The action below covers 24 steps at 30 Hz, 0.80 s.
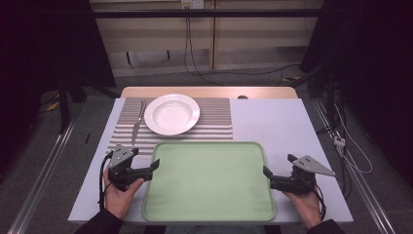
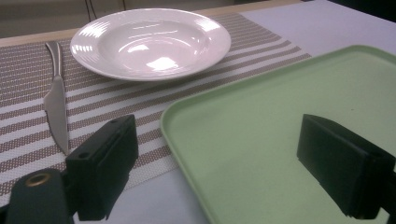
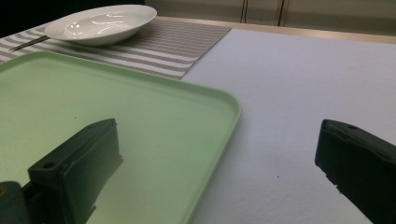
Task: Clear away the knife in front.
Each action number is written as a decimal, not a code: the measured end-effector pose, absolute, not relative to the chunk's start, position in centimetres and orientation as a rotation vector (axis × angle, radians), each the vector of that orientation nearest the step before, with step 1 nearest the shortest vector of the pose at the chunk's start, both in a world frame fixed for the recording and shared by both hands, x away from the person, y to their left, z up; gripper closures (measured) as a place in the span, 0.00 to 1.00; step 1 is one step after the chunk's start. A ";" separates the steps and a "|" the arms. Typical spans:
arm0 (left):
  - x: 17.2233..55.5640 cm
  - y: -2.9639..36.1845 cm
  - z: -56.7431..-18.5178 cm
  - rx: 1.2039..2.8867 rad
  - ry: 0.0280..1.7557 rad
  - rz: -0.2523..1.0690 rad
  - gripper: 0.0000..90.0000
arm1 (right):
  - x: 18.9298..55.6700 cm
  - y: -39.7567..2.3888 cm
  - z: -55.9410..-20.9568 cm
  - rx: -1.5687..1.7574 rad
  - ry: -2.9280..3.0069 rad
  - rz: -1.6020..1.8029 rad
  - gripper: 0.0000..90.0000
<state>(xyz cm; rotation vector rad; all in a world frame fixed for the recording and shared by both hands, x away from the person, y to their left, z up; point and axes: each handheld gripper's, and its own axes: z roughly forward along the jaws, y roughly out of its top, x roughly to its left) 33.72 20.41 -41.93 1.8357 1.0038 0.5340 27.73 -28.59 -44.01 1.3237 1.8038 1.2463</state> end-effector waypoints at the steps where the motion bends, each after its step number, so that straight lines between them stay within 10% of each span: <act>1: 33.7 20.4 -41.9 1.836 1.004 0.534 0.13 | 27.7 -28.6 -44.0 1.326 1.800 1.246 0.00; 24: 37.8 21.7 -41.0 1.913 1.091 0.532 0.10 | 28.0 -28.2 -44.2 1.316 1.841 1.264 0.01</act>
